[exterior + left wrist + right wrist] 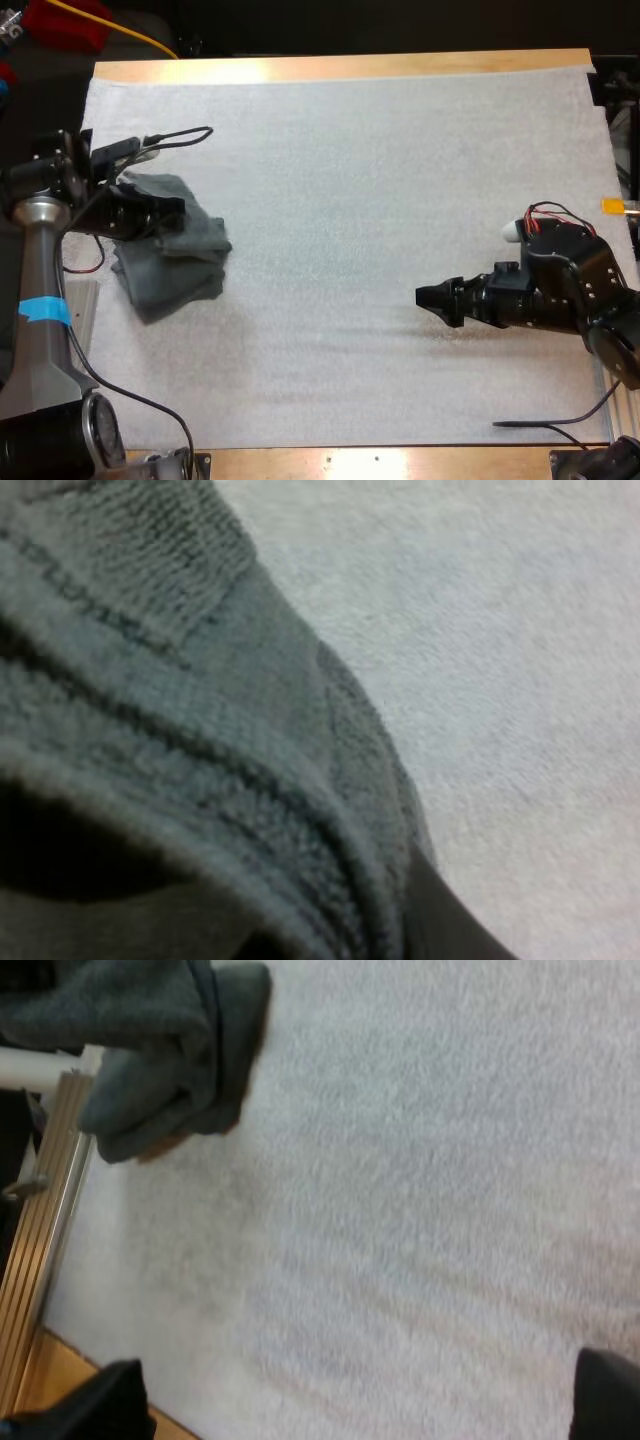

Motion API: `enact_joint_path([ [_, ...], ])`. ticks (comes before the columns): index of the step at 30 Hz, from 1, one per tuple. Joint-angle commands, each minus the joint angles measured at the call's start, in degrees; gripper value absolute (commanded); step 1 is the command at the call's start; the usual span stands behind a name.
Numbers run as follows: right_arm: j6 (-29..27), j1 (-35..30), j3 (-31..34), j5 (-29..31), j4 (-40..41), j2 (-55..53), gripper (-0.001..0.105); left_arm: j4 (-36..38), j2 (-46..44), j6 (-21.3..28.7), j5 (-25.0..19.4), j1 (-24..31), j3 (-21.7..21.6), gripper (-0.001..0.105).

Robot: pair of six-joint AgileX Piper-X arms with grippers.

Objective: Pick towel from pile, fold and stack

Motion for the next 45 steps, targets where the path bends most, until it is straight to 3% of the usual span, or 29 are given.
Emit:
enact_joint_path([
  [1,-0.3,0.1,-0.1,-0.7,0.5,-0.6,0.081,-0.5,-0.8,0.1,-0.5,0.2,0.9,0.000],
  [7,-0.3,0.1,-0.1,-0.7,0.5,-0.6,0.081,-1.8,-0.8,0.0,-0.5,0.4,5.8,0.000],
  [10,-0.3,0.1,-0.1,-0.7,0.5,-0.6,0.081,-2.1,-0.8,0.0,-1.3,0.4,7.3,0.007],
  [16,-0.3,0.1,-0.1,-0.7,0.5,-0.6,0.081,-0.7,-0.8,0.0,-12.6,0.4,7.7,0.012],
  [23,-0.3,0.1,-0.1,-0.7,0.5,-0.6,0.081,-0.1,-0.8,0.0,-17.0,0.4,7.7,0.013],
  [27,-0.3,0.1,-0.1,-0.7,0.5,-0.6,0.081,-0.1,-0.8,0.0,-17.9,0.4,7.7,0.035],
  [31,-0.3,0.1,-0.1,-0.7,0.5,-0.6,0.081,0.3,-0.8,0.0,-24.1,0.4,7.7,0.067],
  [32,-0.3,0.1,-0.1,-0.7,0.5,-0.6,0.081,0.5,-0.8,0.0,-25.7,0.4,7.7,0.070],
  [39,-0.7,0.1,-0.1,-0.7,0.5,-0.6,0.081,2.2,-1.2,-0.8,-39.4,0.4,6.9,0.059],
  [45,-1.3,0.1,-0.1,-1.4,0.5,-0.6,0.081,1.1,-5.2,-1.1,-37.8,0.2,4.8,0.059],
])
